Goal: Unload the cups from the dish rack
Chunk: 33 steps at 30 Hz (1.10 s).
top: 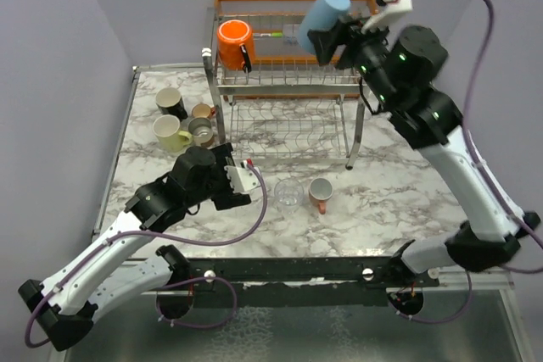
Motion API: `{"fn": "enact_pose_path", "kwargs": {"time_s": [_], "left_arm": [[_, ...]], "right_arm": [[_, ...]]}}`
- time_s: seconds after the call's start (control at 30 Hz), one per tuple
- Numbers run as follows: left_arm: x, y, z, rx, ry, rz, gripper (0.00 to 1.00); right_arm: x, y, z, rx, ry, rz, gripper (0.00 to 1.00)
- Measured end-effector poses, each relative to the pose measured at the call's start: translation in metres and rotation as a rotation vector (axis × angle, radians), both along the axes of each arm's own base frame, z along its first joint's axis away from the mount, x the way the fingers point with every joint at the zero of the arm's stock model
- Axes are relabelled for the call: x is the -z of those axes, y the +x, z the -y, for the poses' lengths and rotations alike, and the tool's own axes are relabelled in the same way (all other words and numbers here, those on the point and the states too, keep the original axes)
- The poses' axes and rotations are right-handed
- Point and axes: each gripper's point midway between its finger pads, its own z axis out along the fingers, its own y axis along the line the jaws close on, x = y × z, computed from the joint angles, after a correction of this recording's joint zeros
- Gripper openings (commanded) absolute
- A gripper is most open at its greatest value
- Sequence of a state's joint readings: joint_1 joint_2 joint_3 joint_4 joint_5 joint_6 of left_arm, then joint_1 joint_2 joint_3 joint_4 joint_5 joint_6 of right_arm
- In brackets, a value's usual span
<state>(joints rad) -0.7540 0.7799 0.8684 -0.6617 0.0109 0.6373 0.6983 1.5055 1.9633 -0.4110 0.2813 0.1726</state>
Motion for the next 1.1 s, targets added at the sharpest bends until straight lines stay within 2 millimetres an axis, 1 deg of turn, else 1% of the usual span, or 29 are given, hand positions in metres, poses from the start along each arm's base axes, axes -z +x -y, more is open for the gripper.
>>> {"fn": "enact_pose_path", "kwargs": {"time_s": [0.07, 0.1, 0.13, 0.17, 0.2, 0.23, 0.27, 0.33, 0.37, 0.43, 0.47, 0.5, 0.53, 0.57, 0.67, 0.73, 0.83, 1.1], "left_arm": [[-0.004, 0.004, 0.004, -0.001, -0.019, 0.015, 0.99], [-0.008, 0.006, 0.007, 0.001, -0.034, 0.028, 0.99], [-0.010, 0.007, 0.009, 0.006, -0.047, 0.037, 0.99], [-0.013, 0.008, 0.012, 0.013, -0.065, 0.049, 0.99], [-0.016, 0.008, 0.015, 0.023, -0.084, 0.058, 0.99], [-0.017, 0.007, 0.018, 0.034, -0.098, 0.063, 0.99], [-0.018, 0.006, 0.020, 0.046, -0.114, 0.067, 0.99], [-0.022, 0.005, 0.026, 0.067, -0.148, 0.074, 0.99], [-0.023, 0.004, 0.029, 0.075, -0.160, 0.075, 0.99], [-0.029, 0.003, 0.035, 0.099, -0.197, 0.083, 0.99], [-0.032, 0.002, 0.038, 0.111, -0.219, 0.088, 0.99], [-0.034, 0.000, 0.041, 0.124, -0.239, 0.090, 0.99], [-0.036, -0.001, 0.043, 0.132, -0.252, 0.093, 0.99], [-0.038, -0.002, 0.046, 0.145, -0.269, 0.094, 0.99], [-0.041, -0.006, 0.052, 0.175, -0.306, 0.092, 0.99], [-0.040, -0.008, 0.055, 0.187, -0.321, 0.086, 0.99], [-0.035, -0.010, 0.058, 0.199, -0.330, 0.069, 0.99], [-0.034, -0.014, 0.066, 0.227, -0.358, 0.039, 0.89]], "right_arm": [[-0.010, -0.030, 0.015, -0.043, 0.056, 0.021, 0.43], [-0.012, -0.048, 0.023, -0.071, 0.091, 0.031, 0.43], [-0.010, -0.061, 0.028, -0.093, 0.107, 0.031, 0.44], [-0.006, -0.078, 0.033, -0.130, 0.139, 0.028, 0.44], [0.000, -0.086, 0.036, -0.147, 0.150, 0.020, 0.44], [0.012, -0.099, 0.039, -0.178, 0.167, 0.006, 0.44], [0.028, -0.109, 0.041, -0.203, 0.176, -0.024, 0.44], [0.050, -0.124, 0.042, -0.246, 0.198, -0.066, 0.44], [0.066, -0.131, 0.040, -0.275, 0.218, -0.099, 0.44], [0.097, -0.140, 0.035, -0.313, 0.238, -0.169, 0.44], [0.116, -0.143, 0.031, -0.335, 0.251, -0.213, 0.44], [0.129, -0.145, 0.028, -0.350, 0.262, -0.246, 0.44], [0.147, -0.148, 0.022, -0.372, 0.279, -0.294, 0.43], [0.162, -0.149, 0.016, -0.389, 0.298, -0.335, 0.43], [0.205, -0.149, 0.001, -0.422, 0.344, -0.458, 0.43], [0.224, -0.149, -0.007, -0.440, 0.385, -0.522, 0.43], [0.238, -0.148, -0.017, -0.464, 0.455, -0.572, 0.42], [0.262, -0.139, -0.042, -0.527, 0.653, -0.649, 0.40]]}}
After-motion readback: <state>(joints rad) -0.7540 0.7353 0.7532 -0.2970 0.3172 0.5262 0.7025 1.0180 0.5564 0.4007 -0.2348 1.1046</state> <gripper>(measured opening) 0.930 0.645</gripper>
